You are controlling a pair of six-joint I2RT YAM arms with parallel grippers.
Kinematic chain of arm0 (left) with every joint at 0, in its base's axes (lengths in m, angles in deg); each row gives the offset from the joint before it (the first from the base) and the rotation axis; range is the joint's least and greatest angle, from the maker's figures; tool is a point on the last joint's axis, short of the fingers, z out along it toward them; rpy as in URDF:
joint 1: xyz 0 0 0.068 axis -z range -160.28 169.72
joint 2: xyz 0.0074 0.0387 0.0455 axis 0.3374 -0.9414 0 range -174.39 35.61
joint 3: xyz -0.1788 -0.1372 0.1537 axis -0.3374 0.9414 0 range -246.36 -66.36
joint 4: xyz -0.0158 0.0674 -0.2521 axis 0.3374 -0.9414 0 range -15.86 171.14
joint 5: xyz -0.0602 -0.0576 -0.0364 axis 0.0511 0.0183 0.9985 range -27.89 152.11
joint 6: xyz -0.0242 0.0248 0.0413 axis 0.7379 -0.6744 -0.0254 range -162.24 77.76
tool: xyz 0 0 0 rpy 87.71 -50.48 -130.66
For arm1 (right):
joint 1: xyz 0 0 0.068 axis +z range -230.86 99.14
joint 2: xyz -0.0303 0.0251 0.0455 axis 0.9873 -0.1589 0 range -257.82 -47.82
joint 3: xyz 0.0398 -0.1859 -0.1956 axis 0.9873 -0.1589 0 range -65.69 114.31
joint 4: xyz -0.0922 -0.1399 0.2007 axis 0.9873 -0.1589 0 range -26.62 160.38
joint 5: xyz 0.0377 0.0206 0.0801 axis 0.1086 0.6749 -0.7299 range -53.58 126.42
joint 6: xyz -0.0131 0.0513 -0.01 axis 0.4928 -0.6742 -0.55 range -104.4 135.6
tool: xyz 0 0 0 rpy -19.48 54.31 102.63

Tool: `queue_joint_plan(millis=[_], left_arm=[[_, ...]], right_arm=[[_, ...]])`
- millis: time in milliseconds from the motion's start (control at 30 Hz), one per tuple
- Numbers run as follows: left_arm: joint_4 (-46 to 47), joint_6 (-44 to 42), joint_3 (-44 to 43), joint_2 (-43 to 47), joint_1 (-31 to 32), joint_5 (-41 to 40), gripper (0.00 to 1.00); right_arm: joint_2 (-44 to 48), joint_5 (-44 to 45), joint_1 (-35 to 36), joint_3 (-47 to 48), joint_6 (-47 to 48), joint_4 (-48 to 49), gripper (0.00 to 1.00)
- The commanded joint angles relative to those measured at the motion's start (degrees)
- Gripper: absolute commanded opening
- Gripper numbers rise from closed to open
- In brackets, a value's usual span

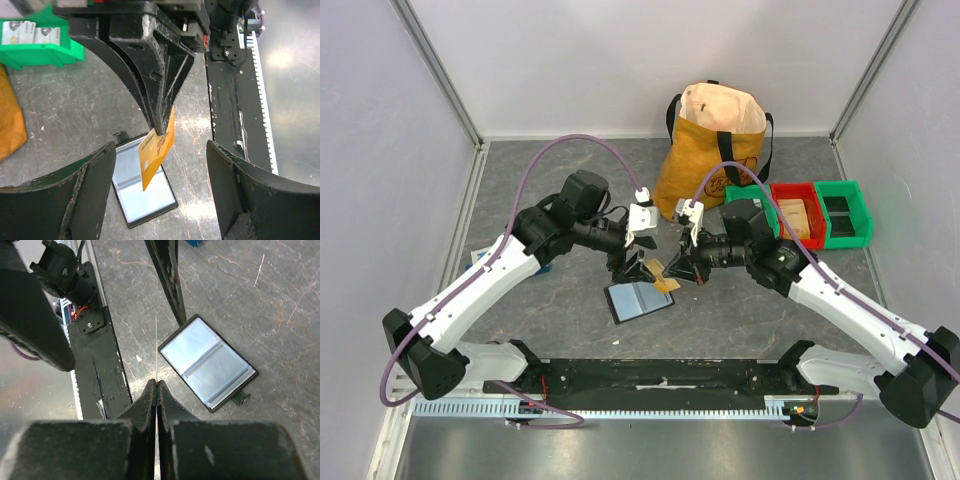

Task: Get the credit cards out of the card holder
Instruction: Remove the credit card from the card holder.

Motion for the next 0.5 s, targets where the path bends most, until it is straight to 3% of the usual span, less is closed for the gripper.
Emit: queue_joint_plan(millis=[0,200,400,467], left_arm=[[-4.8,-7.4,-2.2,-1.0,-0.1,5.7,0.78],[-1.7,-6.6,0.2,-1.7,-0.1,6.7,0.67],[-0.1,-4.3,0.6,-3.9,-0.2,10.6,0.52],[-0.1,-3.3,0.5,-4.4,0.0,10.7,0.43]], right_arm=[[1.0,-4.1,0.0,4.0,5.3,-1.2,0.0],[0.6,-6.5,0.0,5.5,6.8,-2.2,0.0],[-0.2,-7.5,0.1,6.6,8.5,-3.1,0.0],[-0.7,-7.5,0.1,7.1,8.8,-3.4,0.0]])
